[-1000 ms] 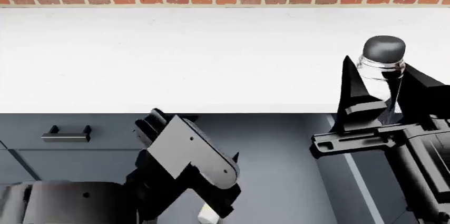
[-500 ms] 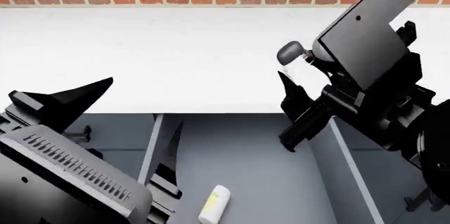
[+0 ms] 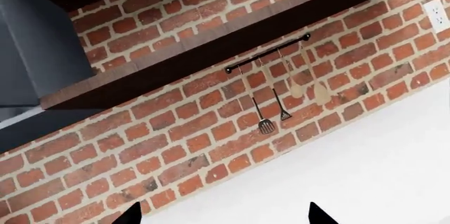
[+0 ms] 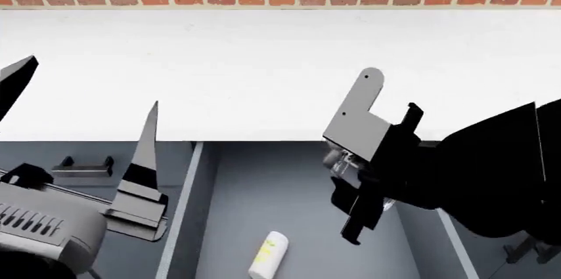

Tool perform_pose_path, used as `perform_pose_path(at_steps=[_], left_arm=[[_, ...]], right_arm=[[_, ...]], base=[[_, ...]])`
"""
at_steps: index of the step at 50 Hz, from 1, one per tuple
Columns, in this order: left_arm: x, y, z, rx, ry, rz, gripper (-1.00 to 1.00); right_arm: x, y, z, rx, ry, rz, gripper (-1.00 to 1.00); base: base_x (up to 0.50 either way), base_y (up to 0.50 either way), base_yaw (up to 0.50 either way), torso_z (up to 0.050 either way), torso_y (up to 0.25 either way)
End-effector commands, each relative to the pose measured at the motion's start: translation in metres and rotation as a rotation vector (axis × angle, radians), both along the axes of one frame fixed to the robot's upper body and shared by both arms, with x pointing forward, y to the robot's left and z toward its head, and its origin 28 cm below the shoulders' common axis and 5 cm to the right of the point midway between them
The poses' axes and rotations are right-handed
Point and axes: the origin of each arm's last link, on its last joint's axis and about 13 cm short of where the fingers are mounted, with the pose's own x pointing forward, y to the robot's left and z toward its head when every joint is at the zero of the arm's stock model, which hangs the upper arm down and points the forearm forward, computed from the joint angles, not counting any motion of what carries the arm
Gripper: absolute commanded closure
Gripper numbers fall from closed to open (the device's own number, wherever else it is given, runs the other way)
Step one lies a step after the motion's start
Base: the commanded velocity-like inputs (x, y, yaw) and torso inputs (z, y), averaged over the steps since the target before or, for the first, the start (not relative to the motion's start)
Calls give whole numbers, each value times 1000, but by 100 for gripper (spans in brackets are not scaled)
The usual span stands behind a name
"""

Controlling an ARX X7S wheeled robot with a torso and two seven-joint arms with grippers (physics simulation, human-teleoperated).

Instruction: Pick and place the shaker into the drawer. Then close the cabinet.

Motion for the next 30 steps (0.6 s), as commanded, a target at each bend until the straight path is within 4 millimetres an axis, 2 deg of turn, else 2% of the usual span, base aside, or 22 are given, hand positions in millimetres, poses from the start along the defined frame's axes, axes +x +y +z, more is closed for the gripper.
perform_pose_path(at_steps=[1, 11, 30], left_arm=[[3, 6, -1, -9, -32, 86, -100], [0, 8, -2, -7, -27, 107, -100], [-11, 17, -6, 12, 3, 126, -100]], right_arm=[[14, 1, -48, -63, 117, -12, 100], [25, -5, -76, -68, 194, -65, 100], [42, 3, -155, 2, 347, -139, 100]], base=[[0, 0, 0, 0, 0], [0, 0, 0, 0, 0], [0, 0, 0, 0, 0]])
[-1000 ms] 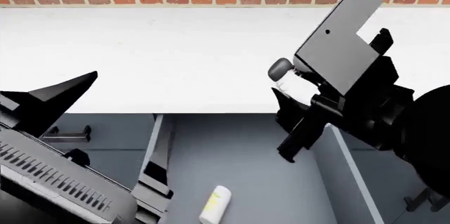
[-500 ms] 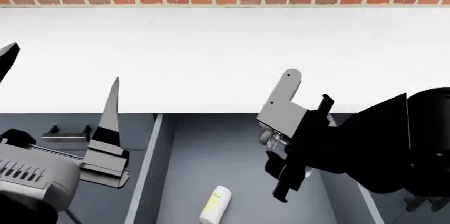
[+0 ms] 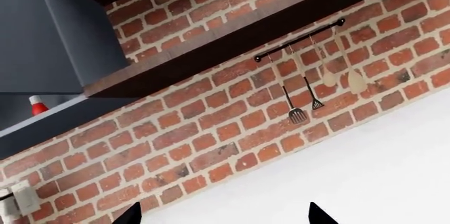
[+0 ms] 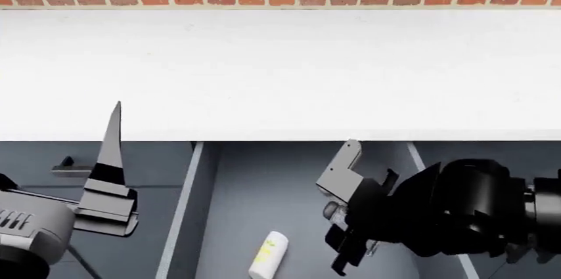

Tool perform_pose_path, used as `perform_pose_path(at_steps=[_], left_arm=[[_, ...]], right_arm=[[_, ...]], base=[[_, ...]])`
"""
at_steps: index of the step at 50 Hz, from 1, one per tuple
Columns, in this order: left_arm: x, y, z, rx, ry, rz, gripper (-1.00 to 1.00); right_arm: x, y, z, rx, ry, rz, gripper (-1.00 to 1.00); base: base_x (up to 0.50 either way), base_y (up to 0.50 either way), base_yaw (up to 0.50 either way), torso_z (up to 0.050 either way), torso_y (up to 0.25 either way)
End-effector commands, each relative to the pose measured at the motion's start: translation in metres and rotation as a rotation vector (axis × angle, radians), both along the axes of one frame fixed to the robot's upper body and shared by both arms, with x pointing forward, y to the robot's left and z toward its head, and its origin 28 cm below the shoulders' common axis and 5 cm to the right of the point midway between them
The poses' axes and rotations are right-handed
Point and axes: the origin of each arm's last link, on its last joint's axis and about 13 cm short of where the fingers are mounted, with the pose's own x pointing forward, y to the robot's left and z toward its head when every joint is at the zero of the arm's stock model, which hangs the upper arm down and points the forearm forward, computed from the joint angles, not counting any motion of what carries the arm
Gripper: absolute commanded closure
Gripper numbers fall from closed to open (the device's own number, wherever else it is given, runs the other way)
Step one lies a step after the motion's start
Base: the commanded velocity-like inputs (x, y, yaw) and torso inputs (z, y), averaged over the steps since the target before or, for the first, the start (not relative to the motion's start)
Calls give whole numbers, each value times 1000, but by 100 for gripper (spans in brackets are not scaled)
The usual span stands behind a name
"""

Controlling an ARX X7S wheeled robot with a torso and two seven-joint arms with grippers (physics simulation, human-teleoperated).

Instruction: Pick and place the shaker into the drawer. Then close the cabinet.

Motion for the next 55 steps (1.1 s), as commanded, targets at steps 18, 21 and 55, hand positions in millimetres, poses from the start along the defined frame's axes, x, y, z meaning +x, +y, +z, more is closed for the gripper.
perform_pose_path(at_steps=[18, 21, 55], left_arm=[[4, -5, -7, -82, 40, -39, -100], [8, -10, -8, -118, 46, -44, -100], [31, -38, -15, -355, 151, -120, -100]], right_arm=[[-17, 5, -44, 217, -97, -186, -100], [-34, 8, -17, 321, -208, -208, -100], [-136, 18, 118, 676, -981, -321, -100]], base=[[0, 0, 0, 0, 0], [0, 0, 0, 0, 0], [0, 0, 0, 0, 0]])
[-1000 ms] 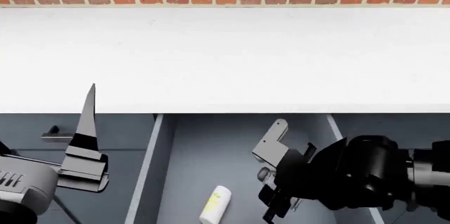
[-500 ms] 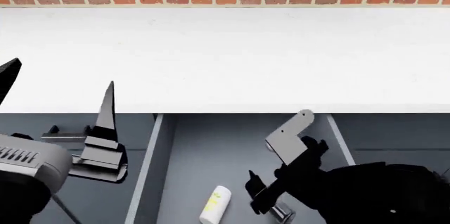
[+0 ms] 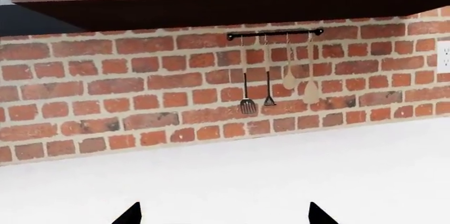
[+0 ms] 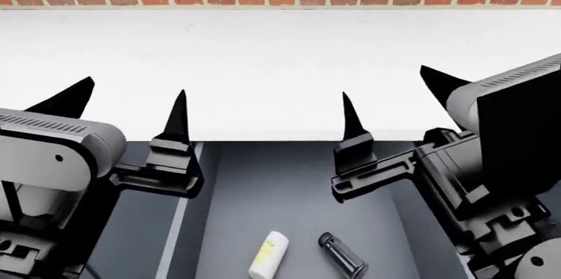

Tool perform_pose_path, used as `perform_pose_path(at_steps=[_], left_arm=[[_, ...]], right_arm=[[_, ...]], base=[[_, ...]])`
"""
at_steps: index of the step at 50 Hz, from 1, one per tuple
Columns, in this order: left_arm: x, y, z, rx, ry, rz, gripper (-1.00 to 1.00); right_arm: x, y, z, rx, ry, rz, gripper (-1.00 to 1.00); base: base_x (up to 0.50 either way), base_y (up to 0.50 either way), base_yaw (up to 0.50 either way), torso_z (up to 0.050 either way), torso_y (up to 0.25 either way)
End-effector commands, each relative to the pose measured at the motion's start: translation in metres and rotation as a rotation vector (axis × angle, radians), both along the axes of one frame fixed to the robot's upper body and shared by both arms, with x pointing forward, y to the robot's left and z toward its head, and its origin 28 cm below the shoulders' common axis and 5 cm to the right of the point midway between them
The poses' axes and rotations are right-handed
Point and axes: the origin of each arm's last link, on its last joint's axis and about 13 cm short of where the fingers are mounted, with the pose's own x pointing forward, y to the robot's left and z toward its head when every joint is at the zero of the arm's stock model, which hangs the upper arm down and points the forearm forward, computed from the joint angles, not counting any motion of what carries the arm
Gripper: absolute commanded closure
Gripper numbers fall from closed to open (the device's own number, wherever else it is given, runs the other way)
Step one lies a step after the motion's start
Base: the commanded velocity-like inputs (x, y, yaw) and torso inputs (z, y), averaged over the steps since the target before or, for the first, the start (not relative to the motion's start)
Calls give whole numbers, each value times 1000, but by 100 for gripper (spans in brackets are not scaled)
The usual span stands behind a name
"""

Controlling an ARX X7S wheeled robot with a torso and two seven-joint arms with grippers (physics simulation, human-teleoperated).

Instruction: Pick and place the shaker into the drawer. Then close the cabinet.

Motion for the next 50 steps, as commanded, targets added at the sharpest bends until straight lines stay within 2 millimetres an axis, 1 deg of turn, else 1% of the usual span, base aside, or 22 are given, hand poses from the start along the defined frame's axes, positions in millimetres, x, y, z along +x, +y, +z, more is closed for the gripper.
perform_pose_path(at_steps=[1, 4, 10, 30, 50], left_arm=[[-5, 0, -6, -13, -6, 28, -100], [-9, 1, -6, -18, -7, 40, -100], [-13, 4, -2, -17, -30, 76, -100], [-16, 5, -9, 6, -16, 64, -100], [-15, 3, -12, 25, -10, 54, -100]], right_arm=[[-16, 2, 4, 56, -73, -38, -100], [-16, 3, 4, 70, -90, -38, -100], [-18, 2, 10, 114, -169, -71, -100], [-20, 3, 10, 73, -170, -110, -100], [-17, 3, 6, 55, -150, -122, -100]], base=[[0, 0, 0, 0, 0], [0, 0, 0, 0, 0], [0, 0, 0, 0, 0], [-6, 499, 0, 0, 0], [-131, 500, 0, 0, 0]])
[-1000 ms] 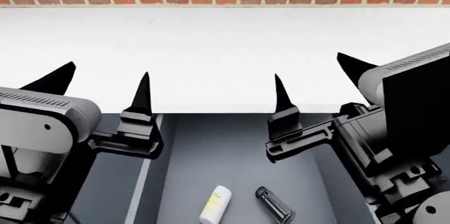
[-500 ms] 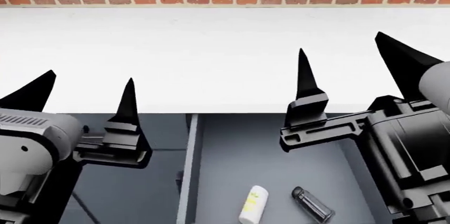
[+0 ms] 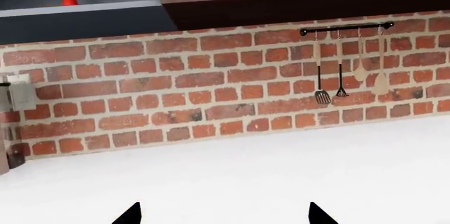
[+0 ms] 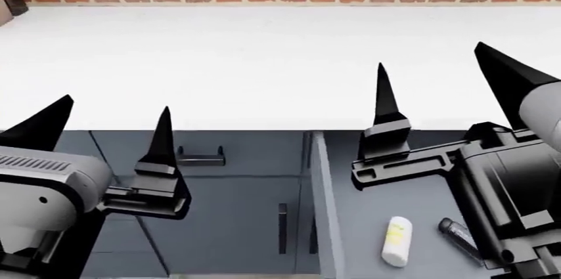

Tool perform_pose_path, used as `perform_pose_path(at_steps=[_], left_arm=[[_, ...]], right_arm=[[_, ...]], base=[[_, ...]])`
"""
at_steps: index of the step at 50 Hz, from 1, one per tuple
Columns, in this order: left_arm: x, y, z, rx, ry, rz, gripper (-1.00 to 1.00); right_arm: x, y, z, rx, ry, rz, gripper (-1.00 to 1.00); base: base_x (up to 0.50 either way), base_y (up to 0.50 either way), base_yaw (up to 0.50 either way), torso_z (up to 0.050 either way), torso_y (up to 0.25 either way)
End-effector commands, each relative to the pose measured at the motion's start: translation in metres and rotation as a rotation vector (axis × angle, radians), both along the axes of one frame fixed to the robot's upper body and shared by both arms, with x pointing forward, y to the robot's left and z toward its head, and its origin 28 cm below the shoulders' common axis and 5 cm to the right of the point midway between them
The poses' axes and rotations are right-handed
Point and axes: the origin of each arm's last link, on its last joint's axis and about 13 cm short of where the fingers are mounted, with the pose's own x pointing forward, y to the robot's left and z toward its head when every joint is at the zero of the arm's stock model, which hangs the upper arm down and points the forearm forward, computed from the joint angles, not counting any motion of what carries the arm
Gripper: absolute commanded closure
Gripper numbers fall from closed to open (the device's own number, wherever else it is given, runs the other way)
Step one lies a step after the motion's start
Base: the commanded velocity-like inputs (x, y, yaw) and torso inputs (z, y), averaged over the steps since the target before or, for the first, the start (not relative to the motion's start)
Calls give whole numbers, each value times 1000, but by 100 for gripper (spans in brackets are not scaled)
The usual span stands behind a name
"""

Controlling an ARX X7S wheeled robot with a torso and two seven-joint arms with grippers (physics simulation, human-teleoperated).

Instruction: Pick and place the shaker into the drawer. Then close the cabinet.

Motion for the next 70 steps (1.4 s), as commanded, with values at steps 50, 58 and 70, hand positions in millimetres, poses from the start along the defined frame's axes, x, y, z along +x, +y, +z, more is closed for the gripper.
perform_pose_path(at_steps=[50, 58, 70], left_arm=[[19, -11, -18, -66, 126, -93, -100], [78, -25, -91, -16, 97, -113, -100], [137, -11, -151, -50, 216, 160, -100]], right_arm=[[28, 0, -35, 47, 151, 5, -100], [95, 4, -84, -61, 337, 8, -100], [153, 12, -120, 27, 278, 3, -100]], base=[[-350, 411, 0, 0, 0], [0, 0, 0, 0, 0], [0, 0, 0, 0, 0]])
